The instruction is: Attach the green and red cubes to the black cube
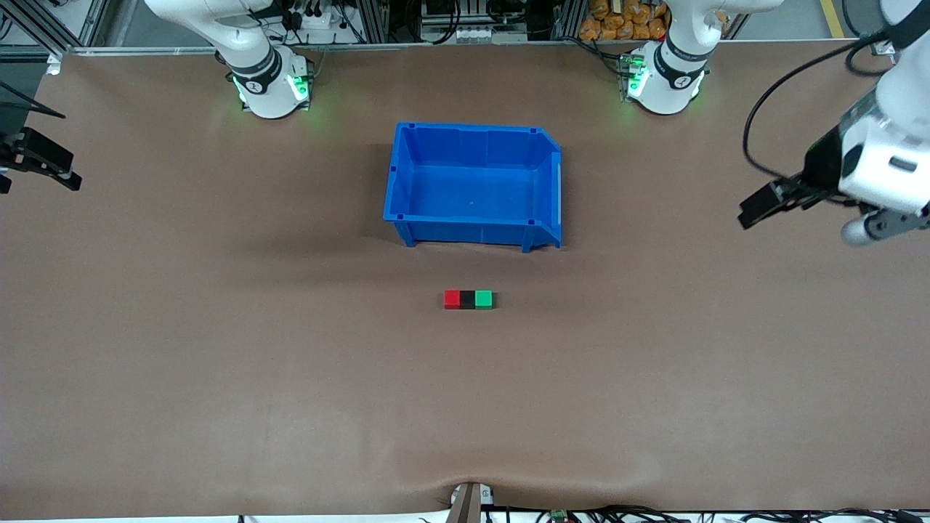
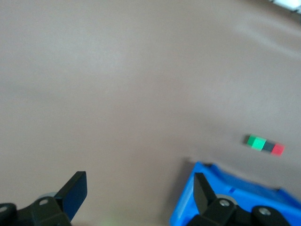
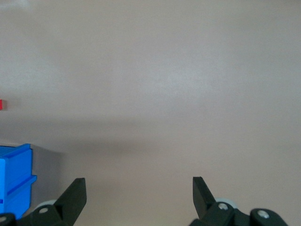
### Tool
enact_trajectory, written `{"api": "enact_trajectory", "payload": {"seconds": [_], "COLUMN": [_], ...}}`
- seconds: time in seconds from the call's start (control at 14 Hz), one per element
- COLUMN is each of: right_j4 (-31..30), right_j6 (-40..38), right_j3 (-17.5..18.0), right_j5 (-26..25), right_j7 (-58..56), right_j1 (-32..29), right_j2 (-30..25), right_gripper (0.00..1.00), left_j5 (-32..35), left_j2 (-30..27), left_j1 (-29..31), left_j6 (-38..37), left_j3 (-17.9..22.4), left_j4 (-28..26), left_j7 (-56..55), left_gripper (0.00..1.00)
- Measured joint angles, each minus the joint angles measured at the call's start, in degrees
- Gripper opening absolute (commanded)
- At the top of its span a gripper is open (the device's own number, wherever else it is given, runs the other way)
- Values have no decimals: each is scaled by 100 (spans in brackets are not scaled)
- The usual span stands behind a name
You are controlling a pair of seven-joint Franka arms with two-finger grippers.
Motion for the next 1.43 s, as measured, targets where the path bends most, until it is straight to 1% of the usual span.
{"api": "enact_trajectory", "payload": {"seconds": [0.14, 0.29, 0.36, 0.5, 0.57, 0.71, 1.0, 1.43], "right_j4": [3, 3, 3, 4, 4, 5, 6, 6], "right_j6": [12, 11, 6, 3, 8, 11, 11, 14], "right_j3": [1, 9, 19, 37, 42, 48, 51, 51], "right_j5": [0, 0, 0, 0, 0, 0, 0, 0], "right_j7": [0, 0, 0, 0, 0, 0, 0, 1], "right_j1": [0, 2, 5, 9, 11, 12, 13, 13], "right_j2": [0, 0, 0, 0, 0, 0, 0, 0], "right_gripper": [100, 100, 100, 100, 100, 100, 100, 100], "left_j5": [7, 8, 8, 8, 8, 8, 8, 8], "left_j2": [-561, -1093, -1306, -1554, -1599, -1613, -1612, -1612], "left_j1": [213, 409, 517, 748, 810, 823, 856, 859], "left_j6": [-35, -62, -73, -116, -131, -146, -164, -475], "left_j3": [2, -2, -39, -250, -364, -447, -447, -447], "left_j4": [-562, -1081, -1288, -1524, -1555, -1540, -1504, -1404], "left_j7": [658, 966, 1062, 1141, 1140, 1134, 1134, 1140], "left_gripper": [100, 100, 100, 100, 100, 100, 100, 100]}}
